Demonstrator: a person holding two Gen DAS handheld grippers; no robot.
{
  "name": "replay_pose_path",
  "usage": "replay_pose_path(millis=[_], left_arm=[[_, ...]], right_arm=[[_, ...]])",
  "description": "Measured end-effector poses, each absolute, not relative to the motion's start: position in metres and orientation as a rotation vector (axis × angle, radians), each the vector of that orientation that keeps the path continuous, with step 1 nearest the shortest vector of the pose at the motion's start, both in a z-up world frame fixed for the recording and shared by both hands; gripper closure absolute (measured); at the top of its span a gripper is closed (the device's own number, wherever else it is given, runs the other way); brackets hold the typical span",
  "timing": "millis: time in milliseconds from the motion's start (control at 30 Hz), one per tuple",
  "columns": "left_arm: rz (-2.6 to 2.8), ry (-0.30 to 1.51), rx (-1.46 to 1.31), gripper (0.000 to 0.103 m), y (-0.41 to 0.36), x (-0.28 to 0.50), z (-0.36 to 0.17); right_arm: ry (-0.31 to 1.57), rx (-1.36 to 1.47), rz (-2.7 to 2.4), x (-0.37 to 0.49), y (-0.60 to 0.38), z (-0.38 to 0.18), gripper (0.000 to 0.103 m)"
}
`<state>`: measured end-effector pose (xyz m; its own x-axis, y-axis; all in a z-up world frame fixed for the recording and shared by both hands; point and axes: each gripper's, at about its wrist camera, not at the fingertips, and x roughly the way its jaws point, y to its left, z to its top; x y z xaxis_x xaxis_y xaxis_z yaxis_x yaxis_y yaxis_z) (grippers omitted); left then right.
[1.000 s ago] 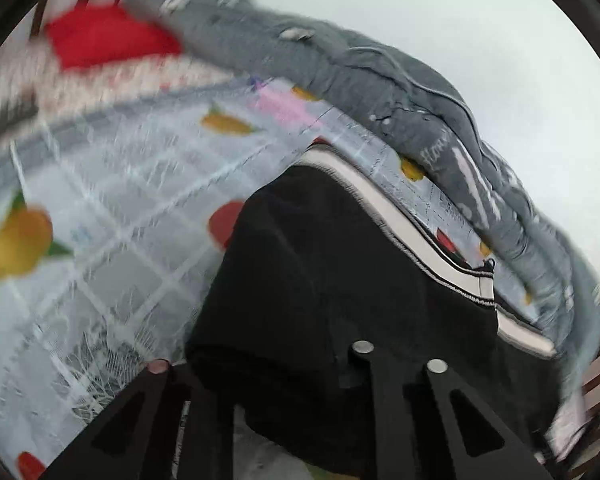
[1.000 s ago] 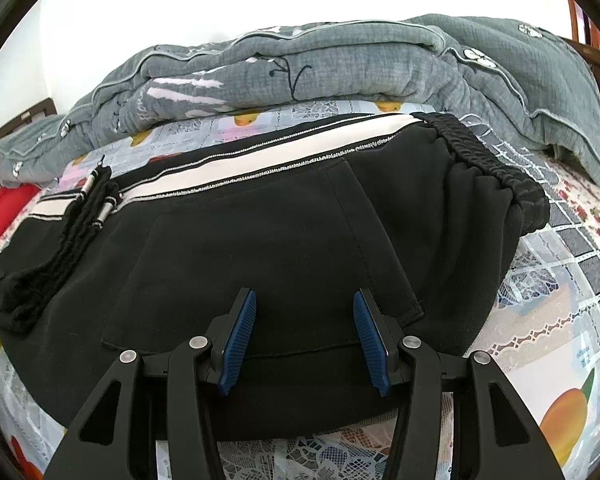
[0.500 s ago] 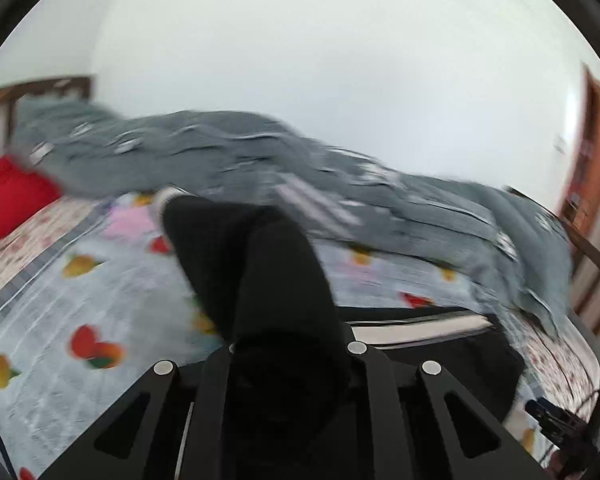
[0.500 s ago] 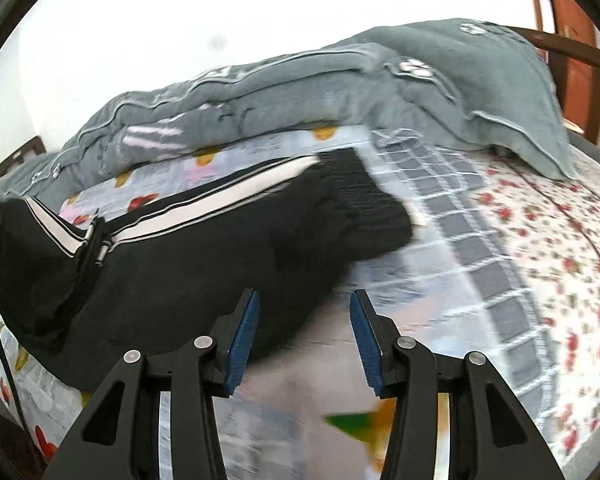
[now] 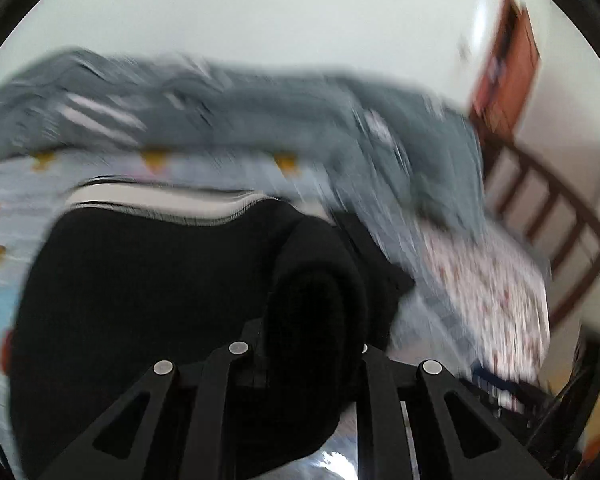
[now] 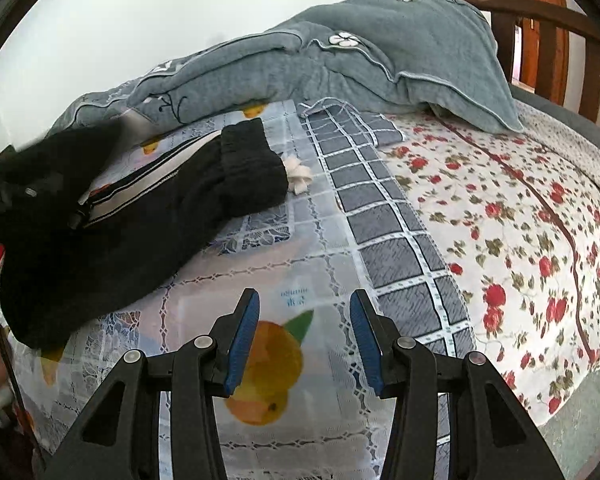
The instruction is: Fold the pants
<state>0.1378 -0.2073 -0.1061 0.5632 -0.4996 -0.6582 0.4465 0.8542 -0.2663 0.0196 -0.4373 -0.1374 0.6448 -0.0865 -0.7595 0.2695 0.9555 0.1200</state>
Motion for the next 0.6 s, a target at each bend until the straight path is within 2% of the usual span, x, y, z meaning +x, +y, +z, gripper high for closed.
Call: replay_pose_path(millis=[67,133,200,267,300,433,600], left_arm=[[-0.564,0.851,0.014,0.087,-0.218,0.134,-0.119],[-0.564,0.798,0.054,0.085,-0.210,0.122,-0.117],[-0.605,0.767,0.017,0.075,-0.189,0.113,-0.107],[-0.648,0.734,-0.050,0.046,-0.169,0.107,-0.094],[-0.655,0.694,-0.064,0.041,-0.154,0.101,-0.087],[-0.555,0.609,-0.035,0.038,-0.105,0.089,-0.075],[-0.422,0.691,-0.027,0.038,-0.046,0.087,-0.105]], right_arm=[[0.841,0.244,-0.186,0.017,-0.434,-0.135,0.056],[0.826,0.250,-0.162,0.017,-0.428,-0.131,0.056],[0.808,0.258,-0.125,0.018,-0.421,-0.127,0.056],[0.794,0.277,-0.076,0.024,-0.414,-0.124,0.056],[0.793,0.290,-0.051,0.029,-0.411,-0.123,0.056],[0.781,0.391,0.068,0.048,-0.398,-0.122,0.056],[0.841,0.474,0.128,0.078,-0.382,-0.140,0.055]])
